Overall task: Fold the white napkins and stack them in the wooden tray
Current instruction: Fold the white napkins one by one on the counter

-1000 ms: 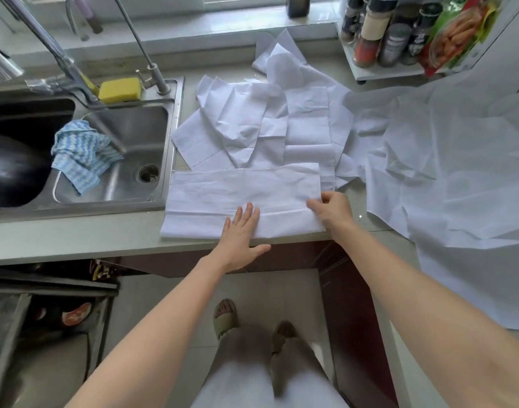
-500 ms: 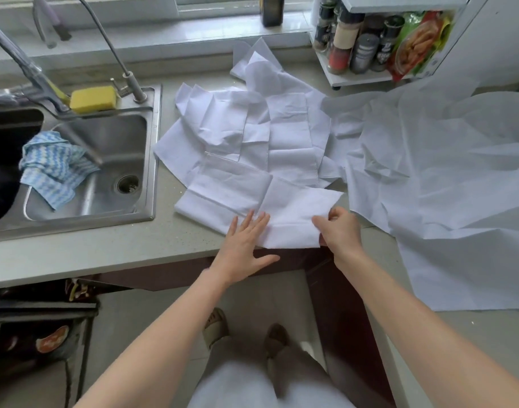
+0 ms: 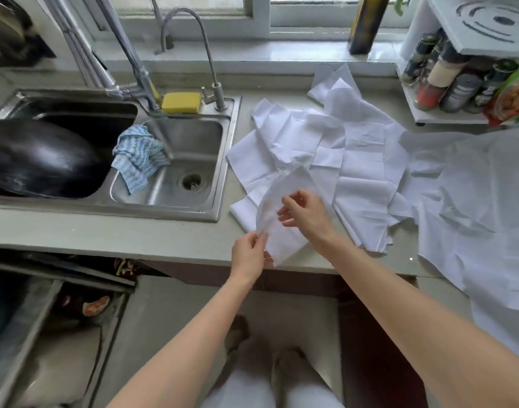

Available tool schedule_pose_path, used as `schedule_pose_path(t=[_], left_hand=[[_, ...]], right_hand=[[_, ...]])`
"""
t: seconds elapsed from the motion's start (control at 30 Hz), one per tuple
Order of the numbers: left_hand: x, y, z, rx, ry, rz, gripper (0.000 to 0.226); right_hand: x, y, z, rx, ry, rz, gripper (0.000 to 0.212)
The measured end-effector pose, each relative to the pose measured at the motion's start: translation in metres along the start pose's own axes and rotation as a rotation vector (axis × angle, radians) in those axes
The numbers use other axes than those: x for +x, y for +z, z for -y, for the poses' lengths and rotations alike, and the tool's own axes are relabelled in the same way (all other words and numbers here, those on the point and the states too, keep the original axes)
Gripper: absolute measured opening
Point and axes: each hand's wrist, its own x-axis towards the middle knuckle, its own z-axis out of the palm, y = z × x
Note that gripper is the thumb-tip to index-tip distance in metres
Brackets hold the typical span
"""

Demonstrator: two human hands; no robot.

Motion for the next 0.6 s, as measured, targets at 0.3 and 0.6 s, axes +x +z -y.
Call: schedule_pose_path(t=[0.3, 0.6], left_hand=[[0.053, -0.024, 0.002, 0.229, -0.06, -0.093, 0.034], [0.073, -0.024, -0.009, 0.413, -0.125, -0.125, 0.041]], right_hand=[[0.033, 0.001, -0.027, -0.668, -0.253, -0.048, 0.018], [0.042, -0.005, -0.043, -0.932, -0.002, -0.035, 0.044]])
